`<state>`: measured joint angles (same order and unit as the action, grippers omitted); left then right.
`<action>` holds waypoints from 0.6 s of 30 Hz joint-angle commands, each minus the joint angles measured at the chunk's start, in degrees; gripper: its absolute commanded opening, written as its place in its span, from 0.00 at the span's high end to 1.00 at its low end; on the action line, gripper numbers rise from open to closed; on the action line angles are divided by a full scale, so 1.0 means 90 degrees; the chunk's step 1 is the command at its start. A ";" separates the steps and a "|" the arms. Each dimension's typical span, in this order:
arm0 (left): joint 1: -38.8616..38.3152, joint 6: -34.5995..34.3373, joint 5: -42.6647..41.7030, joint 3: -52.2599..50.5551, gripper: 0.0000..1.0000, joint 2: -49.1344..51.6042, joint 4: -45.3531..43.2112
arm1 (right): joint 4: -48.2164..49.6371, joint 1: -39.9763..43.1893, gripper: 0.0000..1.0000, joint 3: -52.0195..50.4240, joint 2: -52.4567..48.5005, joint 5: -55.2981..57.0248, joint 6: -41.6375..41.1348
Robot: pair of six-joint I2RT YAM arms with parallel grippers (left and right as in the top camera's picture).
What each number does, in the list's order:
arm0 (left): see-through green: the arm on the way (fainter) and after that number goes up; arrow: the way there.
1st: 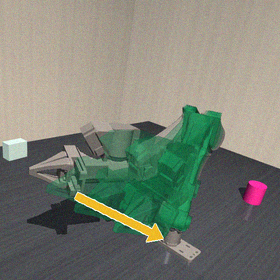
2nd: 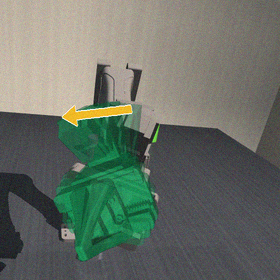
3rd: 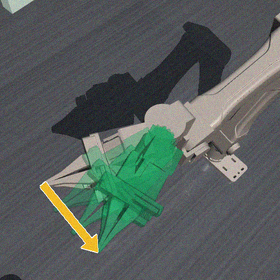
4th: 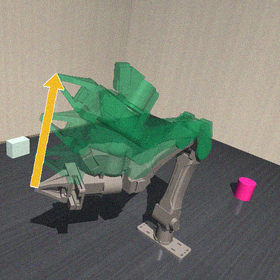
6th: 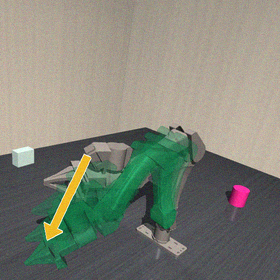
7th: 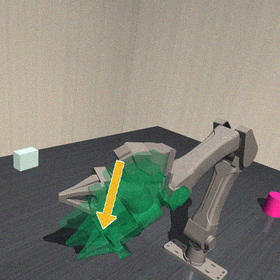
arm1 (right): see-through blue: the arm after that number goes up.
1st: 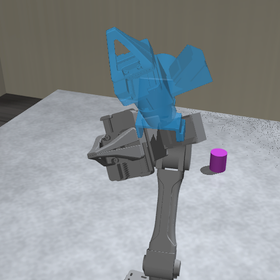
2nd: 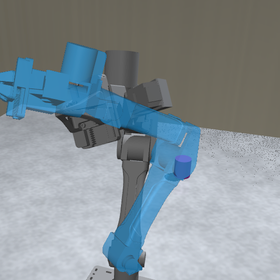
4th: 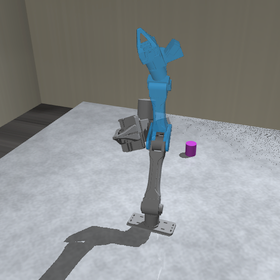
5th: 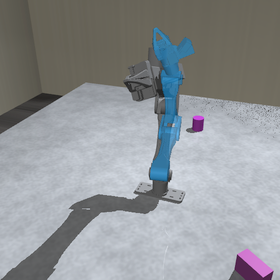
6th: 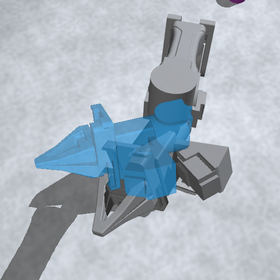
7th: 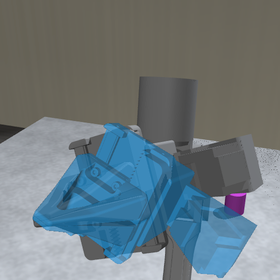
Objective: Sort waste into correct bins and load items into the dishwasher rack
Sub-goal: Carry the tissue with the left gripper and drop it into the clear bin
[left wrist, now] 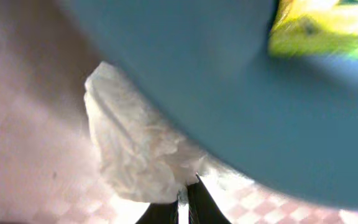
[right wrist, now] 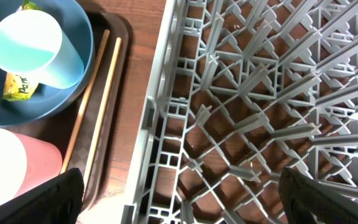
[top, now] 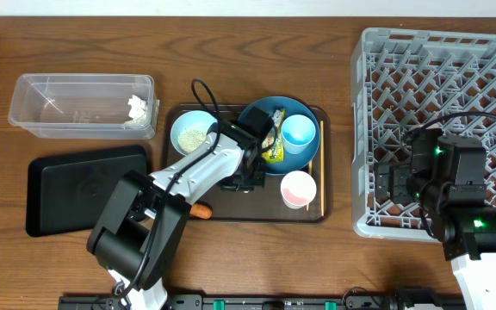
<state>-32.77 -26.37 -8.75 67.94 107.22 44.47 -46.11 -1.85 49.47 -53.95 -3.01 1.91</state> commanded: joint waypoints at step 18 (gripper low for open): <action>0.3883 0.0471 0.2030 0.0119 0.94 -0.3024 -0.0731 | -0.0165 0.0044 0.01 0.0112 0.0005 -0.0002 0.0032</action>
<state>-2.83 -22.68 4.84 68.25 78.98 39.83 -47.37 -1.85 49.47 -53.95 -3.01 1.91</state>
